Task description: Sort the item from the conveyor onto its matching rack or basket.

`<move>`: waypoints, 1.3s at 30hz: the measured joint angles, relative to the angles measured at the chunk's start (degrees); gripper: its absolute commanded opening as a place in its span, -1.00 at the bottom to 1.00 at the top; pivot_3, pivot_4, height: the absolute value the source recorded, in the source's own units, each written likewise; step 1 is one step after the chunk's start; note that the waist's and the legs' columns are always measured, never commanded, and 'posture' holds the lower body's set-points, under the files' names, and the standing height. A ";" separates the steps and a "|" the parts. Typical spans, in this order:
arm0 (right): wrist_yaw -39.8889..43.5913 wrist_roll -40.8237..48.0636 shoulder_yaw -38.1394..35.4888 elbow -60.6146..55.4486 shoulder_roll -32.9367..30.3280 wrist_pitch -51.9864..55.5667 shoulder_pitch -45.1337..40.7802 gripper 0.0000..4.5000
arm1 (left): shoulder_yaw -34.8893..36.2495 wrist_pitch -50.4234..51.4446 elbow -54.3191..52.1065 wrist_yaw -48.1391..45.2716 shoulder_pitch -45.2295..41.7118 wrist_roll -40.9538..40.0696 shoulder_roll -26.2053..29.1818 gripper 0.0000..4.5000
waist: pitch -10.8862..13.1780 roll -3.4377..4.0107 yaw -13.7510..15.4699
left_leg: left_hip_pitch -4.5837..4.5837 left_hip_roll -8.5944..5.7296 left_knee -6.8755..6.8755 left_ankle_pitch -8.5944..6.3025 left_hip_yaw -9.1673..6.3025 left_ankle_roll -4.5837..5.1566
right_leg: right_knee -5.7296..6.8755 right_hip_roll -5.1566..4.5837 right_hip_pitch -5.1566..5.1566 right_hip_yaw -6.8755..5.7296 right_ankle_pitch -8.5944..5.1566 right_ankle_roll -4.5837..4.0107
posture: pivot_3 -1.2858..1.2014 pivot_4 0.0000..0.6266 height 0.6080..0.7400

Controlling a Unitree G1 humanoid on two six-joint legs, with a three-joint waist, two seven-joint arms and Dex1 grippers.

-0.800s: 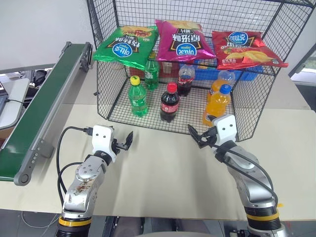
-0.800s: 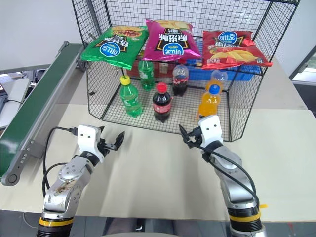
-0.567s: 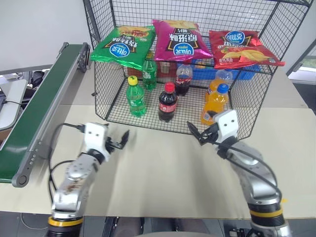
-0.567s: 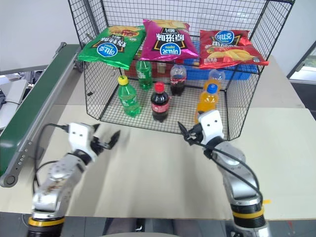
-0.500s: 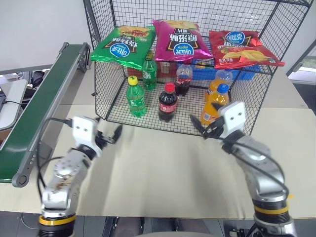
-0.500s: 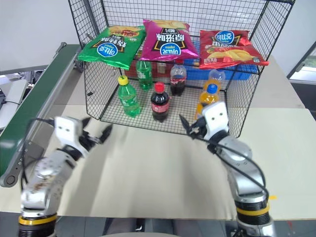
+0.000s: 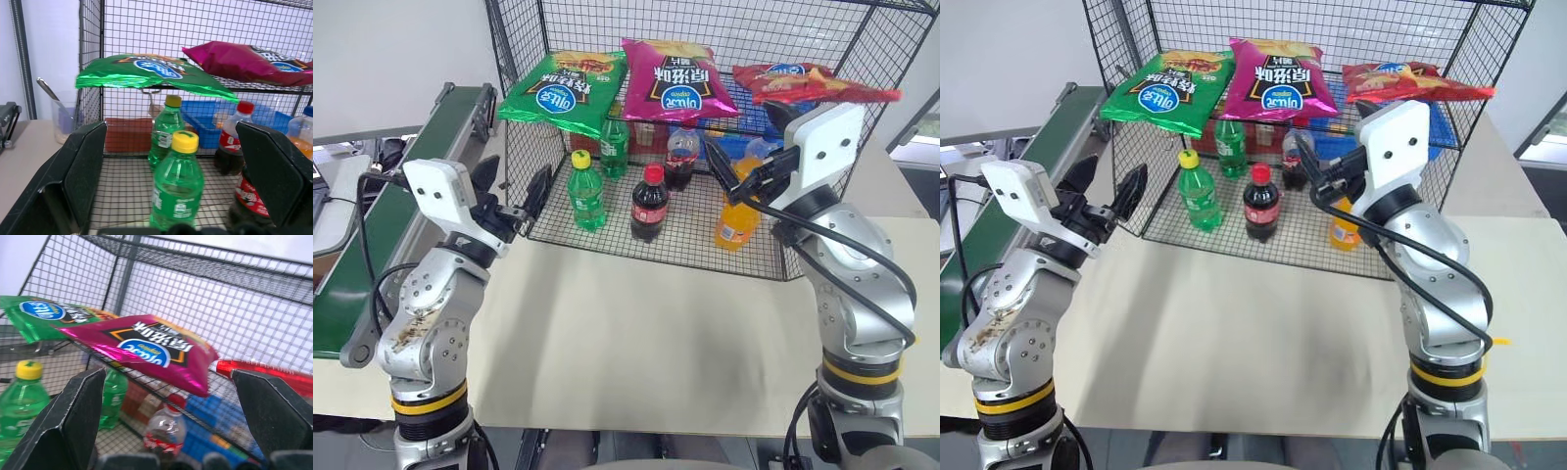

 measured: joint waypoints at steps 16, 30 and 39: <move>2.69 9.19 -4.67 -8.65 -3.44 9.28 -1.02 1.00 | -0.51 1.12 -3.19 0.23 2.75 -1.42 2.30 0.98 | 0.00 0.01 -0.09 | 0.00 0.00 0.10 -0.03 -0.01 0.05 | 0.08 0.02 0.00 -0.01 0.00 0.00 | 0.03 -0.52 1.00; 2.94 12.91 -4.95 -11.12 -5.37 12.08 -1.30 1.00 | -2.37 0.80 -2.52 -1.87 4.15 -0.99 3.04 0.98 | 0.00 0.01 -0.22 | 0.00 0.02 0.13 -0.03 -0.02 0.05 | 0.06 0.10 0.00 0.01 -0.01 0.01 | 0.03 -0.52 1.00; 6.64 15.65 -4.27 -8.59 -5.34 10.42 -1.32 1.00 | -1.81 1.63 -5.20 -2.07 9.22 -1.89 3.96 0.98 | 0.00 0.01 -0.47 | -0.01 0.03 0.13 -0.04 -0.01 0.07 | 0.02 0.08 0.00 0.03 0.00 0.01 | 0.03 -0.52 1.00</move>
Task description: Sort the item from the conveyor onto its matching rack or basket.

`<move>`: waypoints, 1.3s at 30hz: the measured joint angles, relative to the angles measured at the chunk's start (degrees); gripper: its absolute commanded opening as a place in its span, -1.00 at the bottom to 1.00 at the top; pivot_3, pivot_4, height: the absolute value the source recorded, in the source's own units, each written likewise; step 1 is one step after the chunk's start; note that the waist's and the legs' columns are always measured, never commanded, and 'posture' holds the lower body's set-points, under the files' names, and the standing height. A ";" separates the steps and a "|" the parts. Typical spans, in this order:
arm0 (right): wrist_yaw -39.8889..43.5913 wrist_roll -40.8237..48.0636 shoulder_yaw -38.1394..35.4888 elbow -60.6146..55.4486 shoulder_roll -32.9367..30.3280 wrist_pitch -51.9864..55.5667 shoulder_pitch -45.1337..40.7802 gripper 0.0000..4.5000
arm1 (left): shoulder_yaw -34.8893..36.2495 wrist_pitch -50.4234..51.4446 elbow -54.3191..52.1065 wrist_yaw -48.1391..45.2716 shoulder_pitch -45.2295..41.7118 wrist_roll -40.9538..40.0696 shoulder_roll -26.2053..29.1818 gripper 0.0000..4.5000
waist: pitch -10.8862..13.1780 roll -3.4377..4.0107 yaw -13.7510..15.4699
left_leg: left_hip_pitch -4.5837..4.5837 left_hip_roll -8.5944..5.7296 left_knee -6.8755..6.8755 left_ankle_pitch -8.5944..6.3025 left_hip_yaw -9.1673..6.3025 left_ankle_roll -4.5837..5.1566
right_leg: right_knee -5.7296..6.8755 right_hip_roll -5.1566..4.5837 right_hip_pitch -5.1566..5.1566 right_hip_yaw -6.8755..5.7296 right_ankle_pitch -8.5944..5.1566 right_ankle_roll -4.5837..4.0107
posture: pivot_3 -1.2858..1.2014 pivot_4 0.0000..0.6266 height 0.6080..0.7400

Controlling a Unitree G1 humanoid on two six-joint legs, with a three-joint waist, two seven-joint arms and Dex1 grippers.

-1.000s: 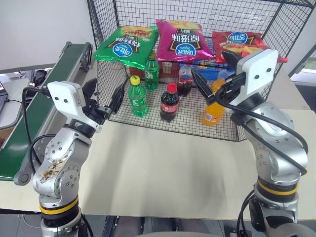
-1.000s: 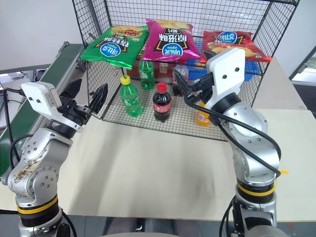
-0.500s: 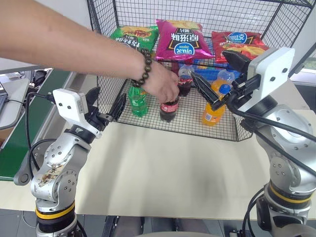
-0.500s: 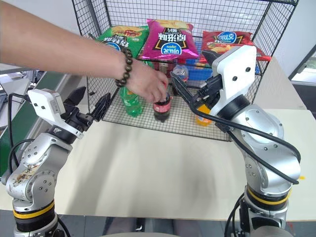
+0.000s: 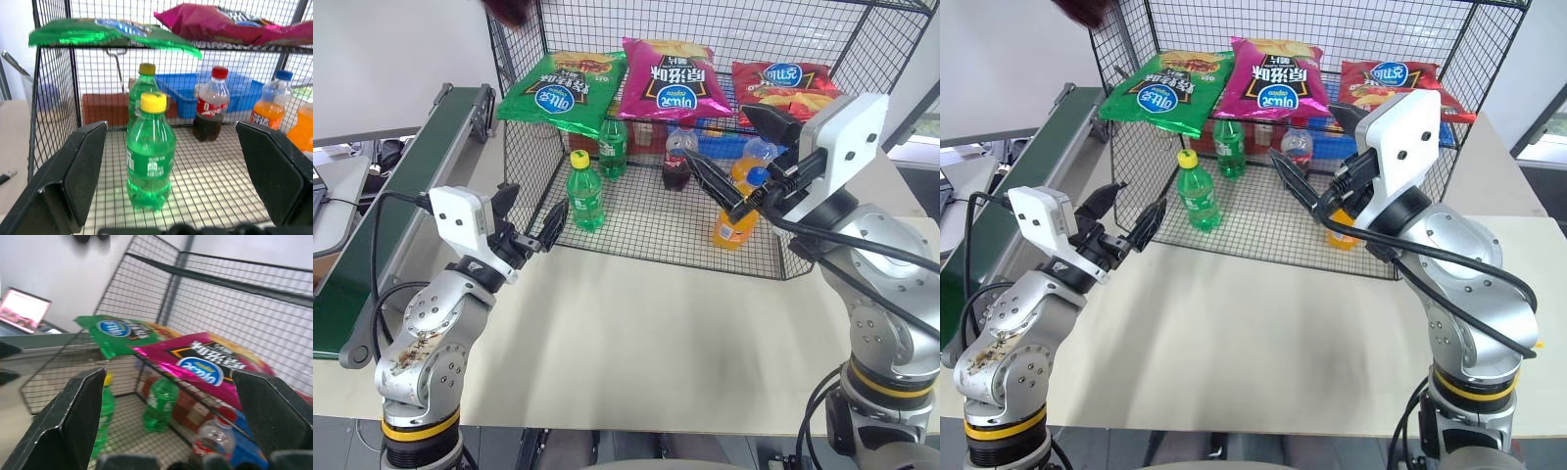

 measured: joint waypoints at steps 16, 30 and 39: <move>10.42 3.78 4.80 7.59 0.01 -5.14 1.18 1.00 | 7.46 -0.77 -8.24 6.21 15.66 2.52 -2.70 0.98 | 0.00 0.01 -0.28 | -0.01 -0.02 0.08 -0.03 -0.06 0.05 | -0.11 -0.09 0.09 -0.02 0.00 0.00 | 0.03 -0.52 1.00; 13.01 1.56 7.25 13.70 0.20 -9.99 0.36 1.00 | 11.90 -1.87 -7.02 7.21 16.32 3.26 -2.82 0.98 | 0.00 0.01 -0.78 | 0.00 0.01 0.05 -0.04 -0.03 0.07 | -0.12 -0.06 0.07 -0.02 0.00 0.00 | 0.03 -0.52 1.00; 14.83 1.50 8.78 16.23 1.35 -11.18 -1.16 1.00 | 13.02 -1.88 -7.30 8.39 18.54 3.24 -4.15 0.98 | 0.00 0.01 -0.77 | 0.00 0.01 0.06 -0.05 -0.05 0.07 | -0.11 -0.07 0.07 -0.02 0.00 0.00 | 0.03 -0.52 1.00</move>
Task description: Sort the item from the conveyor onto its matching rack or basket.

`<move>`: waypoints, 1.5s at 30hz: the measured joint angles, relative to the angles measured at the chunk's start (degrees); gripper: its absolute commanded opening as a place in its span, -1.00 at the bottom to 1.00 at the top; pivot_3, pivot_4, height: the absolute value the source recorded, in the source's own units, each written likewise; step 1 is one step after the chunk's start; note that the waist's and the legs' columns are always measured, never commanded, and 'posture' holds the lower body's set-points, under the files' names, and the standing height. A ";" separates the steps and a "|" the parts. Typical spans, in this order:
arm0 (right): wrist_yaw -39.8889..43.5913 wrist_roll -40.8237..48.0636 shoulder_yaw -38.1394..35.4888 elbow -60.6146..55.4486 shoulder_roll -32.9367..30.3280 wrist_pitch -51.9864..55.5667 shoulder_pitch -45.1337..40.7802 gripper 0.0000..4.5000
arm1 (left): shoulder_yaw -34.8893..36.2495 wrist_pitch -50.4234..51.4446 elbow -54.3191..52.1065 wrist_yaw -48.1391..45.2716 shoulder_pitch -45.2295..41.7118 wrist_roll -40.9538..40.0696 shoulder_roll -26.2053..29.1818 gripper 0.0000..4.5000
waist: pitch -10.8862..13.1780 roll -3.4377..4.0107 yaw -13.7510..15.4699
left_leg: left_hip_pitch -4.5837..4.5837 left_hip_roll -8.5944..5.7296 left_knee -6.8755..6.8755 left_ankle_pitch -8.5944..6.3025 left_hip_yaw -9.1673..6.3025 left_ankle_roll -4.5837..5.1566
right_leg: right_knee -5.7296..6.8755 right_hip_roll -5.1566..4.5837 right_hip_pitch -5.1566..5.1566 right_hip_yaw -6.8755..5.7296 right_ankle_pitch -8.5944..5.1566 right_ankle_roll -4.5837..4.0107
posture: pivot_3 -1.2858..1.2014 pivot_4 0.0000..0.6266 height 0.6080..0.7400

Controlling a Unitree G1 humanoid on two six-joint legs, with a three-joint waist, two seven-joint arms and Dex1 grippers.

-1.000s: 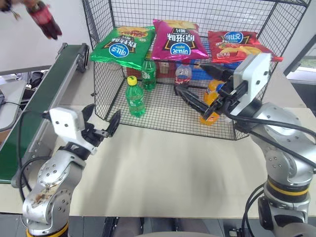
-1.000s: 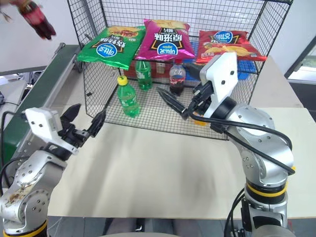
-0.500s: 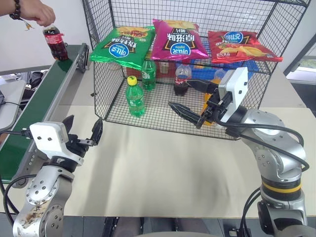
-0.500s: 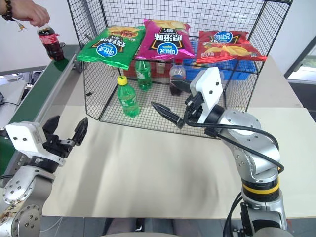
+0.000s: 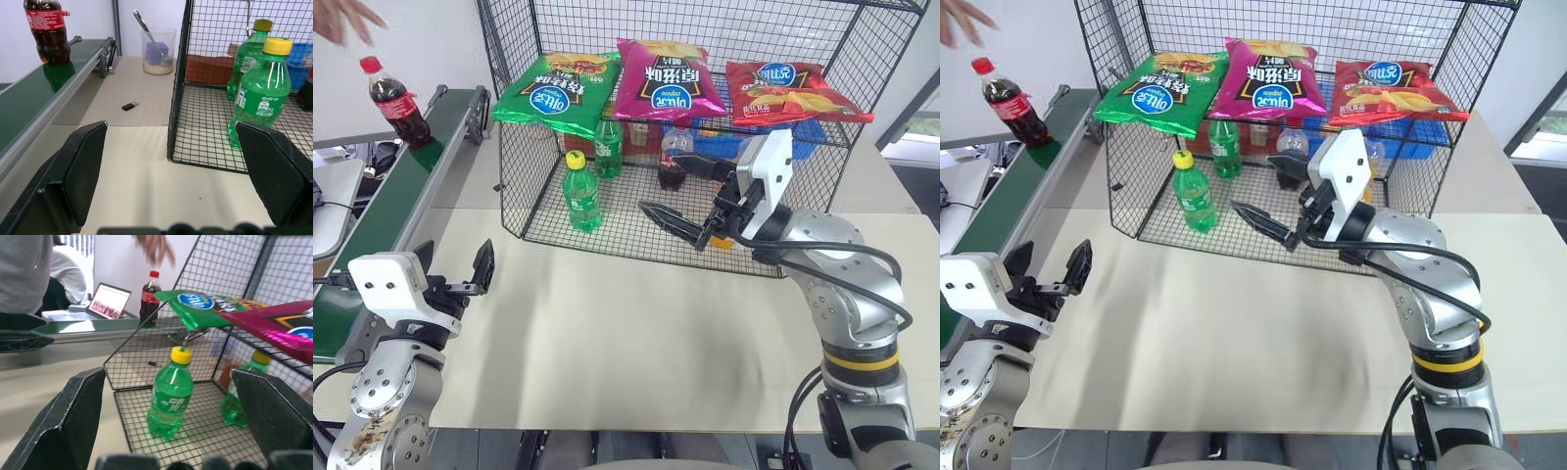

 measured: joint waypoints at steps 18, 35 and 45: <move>6.95 6.73 1.68 4.40 2.38 3.33 -11.20 1.00 | 18.24 -2.45 4.54 3.29 0.41 -0.97 2.52 0.98 | 0.00 0.00 -0.05 | 0.08 0.02 -0.03 0.00 -0.03 0.00 | 0.05 -0.28 0.00 -0.10 0.01 -0.01 | 0.03 -0.52 1.00; 13.55 9.40 2.97 9.09 7.11 5.27 -20.84 1.00 | 25.06 -5.04 20.53 -2.16 -2.78 -3.32 8.01 0.98 | 0.00 0.00 -0.16 | 0.08 0.00 -0.08 -0.01 -0.07 0.00 | 0.09 -0.68 -0.06 -0.18 0.02 -0.03 | 0.03 -0.52 1.00; 13.97 9.20 3.00 9.74 7.94 5.13 -21.57 1.00 | 25.07 -6.64 27.39 -4.12 -4.15 -2.86 10.13 0.98 | 0.00 0.00 -0.16 | 0.07 0.01 -0.12 -0.01 -0.08 0.00 | 0.11 -0.78 -0.11 -0.22 0.03 -0.05 | 0.03 -0.52 1.00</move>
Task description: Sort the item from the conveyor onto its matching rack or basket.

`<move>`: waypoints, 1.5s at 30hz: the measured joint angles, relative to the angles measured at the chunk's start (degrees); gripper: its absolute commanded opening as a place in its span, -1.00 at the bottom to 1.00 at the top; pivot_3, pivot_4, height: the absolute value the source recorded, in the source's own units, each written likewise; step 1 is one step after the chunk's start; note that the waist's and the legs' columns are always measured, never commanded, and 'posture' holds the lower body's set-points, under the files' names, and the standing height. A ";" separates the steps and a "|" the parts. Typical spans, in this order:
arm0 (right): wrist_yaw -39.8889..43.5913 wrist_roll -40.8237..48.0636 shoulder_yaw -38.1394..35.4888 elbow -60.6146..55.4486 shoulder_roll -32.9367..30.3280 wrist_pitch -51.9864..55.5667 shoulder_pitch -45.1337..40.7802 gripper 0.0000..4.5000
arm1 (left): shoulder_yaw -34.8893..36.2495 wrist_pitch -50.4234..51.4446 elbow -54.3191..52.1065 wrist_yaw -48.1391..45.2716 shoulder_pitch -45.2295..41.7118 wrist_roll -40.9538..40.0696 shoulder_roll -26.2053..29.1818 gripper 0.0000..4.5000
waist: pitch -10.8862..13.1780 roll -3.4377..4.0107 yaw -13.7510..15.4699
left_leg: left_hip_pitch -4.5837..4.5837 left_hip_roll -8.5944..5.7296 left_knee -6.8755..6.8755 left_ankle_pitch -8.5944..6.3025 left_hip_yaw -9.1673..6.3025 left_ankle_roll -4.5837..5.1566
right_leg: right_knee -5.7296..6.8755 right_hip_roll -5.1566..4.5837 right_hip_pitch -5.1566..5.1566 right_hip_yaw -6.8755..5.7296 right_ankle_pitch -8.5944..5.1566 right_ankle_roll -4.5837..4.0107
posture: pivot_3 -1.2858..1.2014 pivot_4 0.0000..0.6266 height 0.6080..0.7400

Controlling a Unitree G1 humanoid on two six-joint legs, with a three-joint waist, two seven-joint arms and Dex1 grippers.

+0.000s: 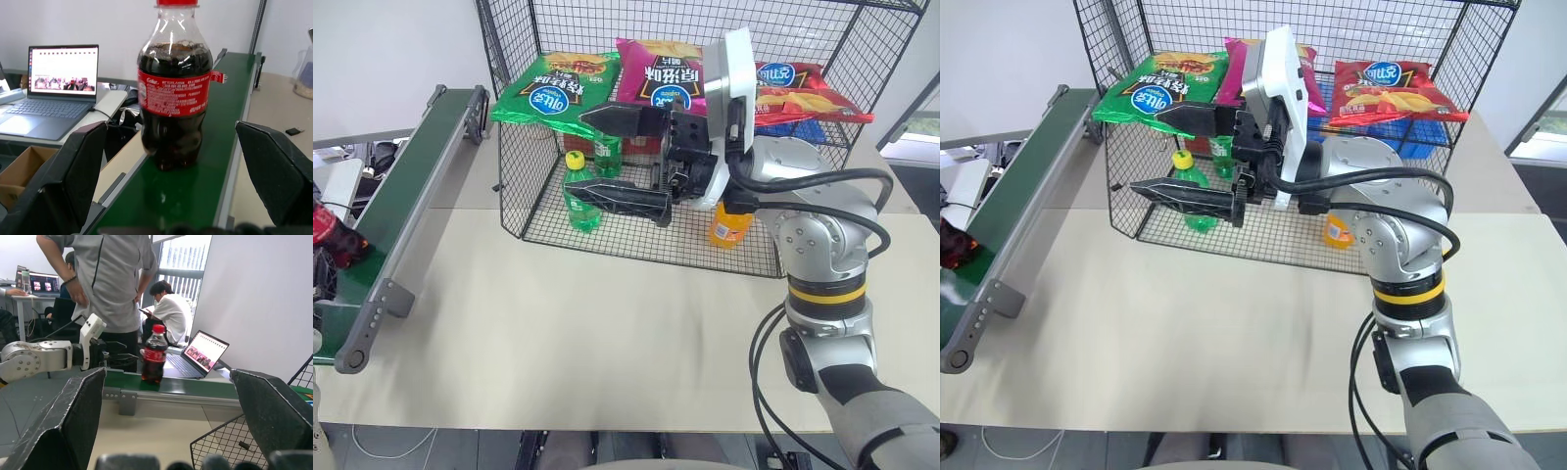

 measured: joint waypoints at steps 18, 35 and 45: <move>-0.64 0.00 -0.01 0.00 0.31 0.00 -0.60 1.00 | 3.29 -0.27 7.36 -0.92 -0.62 0.65 2.52 0.75 | 0.00 -0.01 -0.02 | 0.00 0.01 -0.09 0.00 0.00 0.00 | 0.00 -0.20 -0.09 -0.09 0.02 -0.04 | 0.03 -0.52 1.00; -1.78 -1.32 -0.29 -0.68 -1.72 -0.42 1.96 1.00 | -1.38 7.77 -2.50 -5.04 -1.64 -9.64 7.48 0.37 | -0.09 -0.35 0.49 | -0.18 0.00 -0.17 0.01 0.01 -0.03 | -0.17 -1.07 -0.09 -1.33 0.08 -0.14 | 0.03 -0.52 1.00; -6.83 -4.02 -1.34 -11.13 -9.14 -0.39 15.95 1.00 | -25.84 15.70 -14.84 -13.90 -10.69 -17.28 14.88 0.37 | 0.01 -0.10 0.12 | -0.11 -0.03 -0.49 0.11 0.20 0.07 | -0.22 -0.88 -0.09 -1.31 0.08 -0.15 | 0.03 -0.52 1.00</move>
